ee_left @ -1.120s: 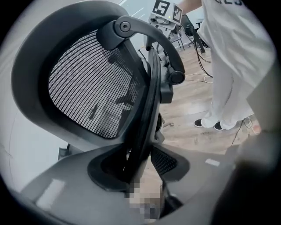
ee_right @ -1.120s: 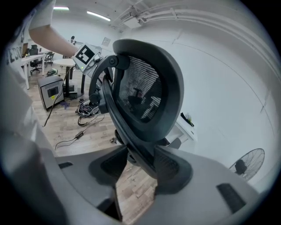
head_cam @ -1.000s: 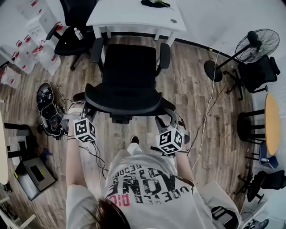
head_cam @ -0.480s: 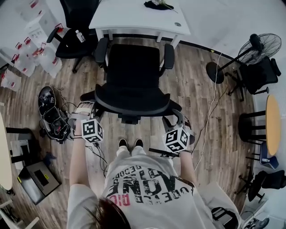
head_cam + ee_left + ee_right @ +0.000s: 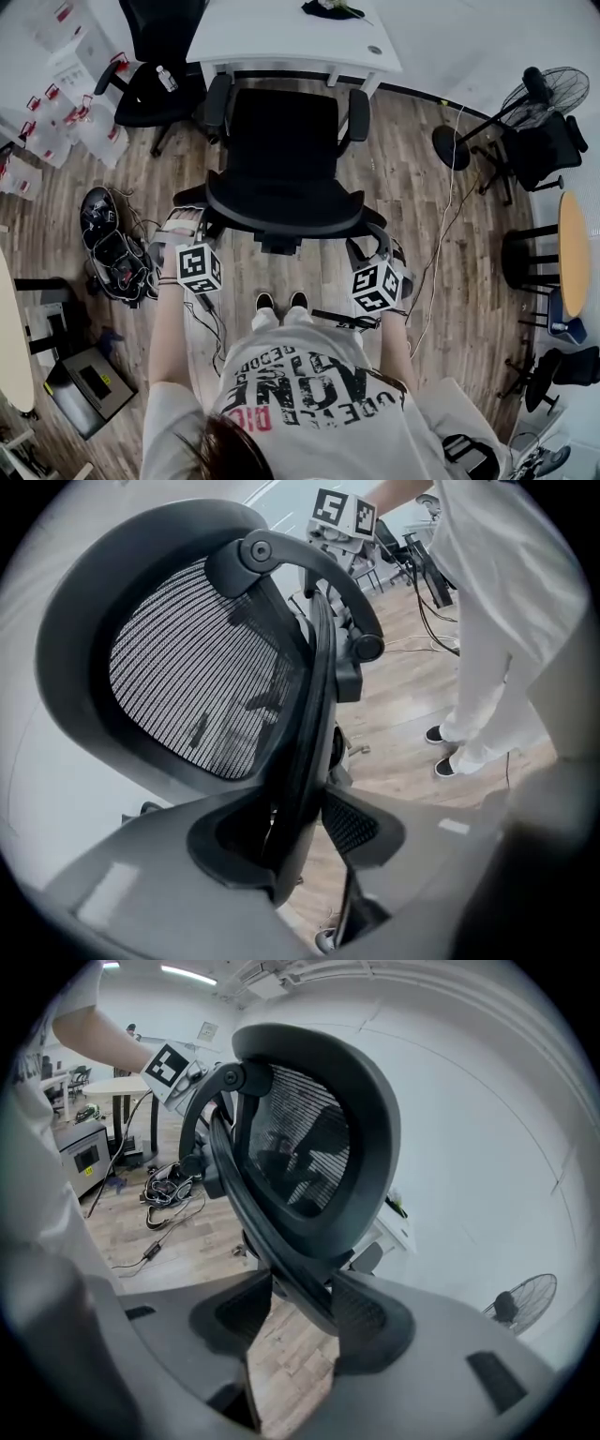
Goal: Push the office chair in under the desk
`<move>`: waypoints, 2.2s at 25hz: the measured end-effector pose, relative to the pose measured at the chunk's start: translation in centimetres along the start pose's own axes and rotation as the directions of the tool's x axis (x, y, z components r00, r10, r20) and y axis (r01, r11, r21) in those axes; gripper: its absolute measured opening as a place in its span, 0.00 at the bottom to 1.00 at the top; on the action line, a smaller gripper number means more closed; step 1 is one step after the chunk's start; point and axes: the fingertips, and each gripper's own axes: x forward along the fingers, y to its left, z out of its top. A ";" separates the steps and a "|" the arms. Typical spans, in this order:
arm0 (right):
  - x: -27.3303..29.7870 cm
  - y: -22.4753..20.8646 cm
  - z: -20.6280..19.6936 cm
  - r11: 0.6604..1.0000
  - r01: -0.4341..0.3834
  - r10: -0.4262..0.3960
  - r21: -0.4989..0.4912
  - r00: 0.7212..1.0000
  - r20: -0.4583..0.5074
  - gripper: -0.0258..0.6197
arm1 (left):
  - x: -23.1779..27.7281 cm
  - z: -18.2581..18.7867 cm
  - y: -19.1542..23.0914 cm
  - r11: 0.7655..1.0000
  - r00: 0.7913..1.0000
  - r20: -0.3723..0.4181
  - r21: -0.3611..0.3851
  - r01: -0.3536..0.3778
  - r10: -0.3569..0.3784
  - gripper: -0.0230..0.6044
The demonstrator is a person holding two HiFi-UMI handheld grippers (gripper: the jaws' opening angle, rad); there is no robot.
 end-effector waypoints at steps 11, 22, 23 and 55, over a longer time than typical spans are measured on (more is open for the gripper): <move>1.6 -1.1 0.8 1.000 0.005 -0.004 0.006 1.000 -0.017 0.33 | 1.4 -0.5 1.7 1.000 1.000 0.018 0.012 -0.002 0.002 0.32; 3.1 -2.3 1.8 1.000 0.006 -0.006 -0.001 1.000 -0.010 0.33 | 2.8 -1.2 3.5 1.000 1.000 0.012 0.004 -0.016 0.016 0.33; 3.3 -2.4 1.8 1.000 0.004 -0.004 -0.002 1.000 -0.009 0.33 | 2.9 -1.3 3.6 1.000 1.000 0.010 0.002 -0.018 0.018 0.33; 6.8 -6.5 2.3 0.998 0.036 -0.038 -0.050 0.999 -0.028 0.34 | 5.9 -0.8 6.8 0.999 0.999 0.016 -0.006 -0.038 0.039 0.33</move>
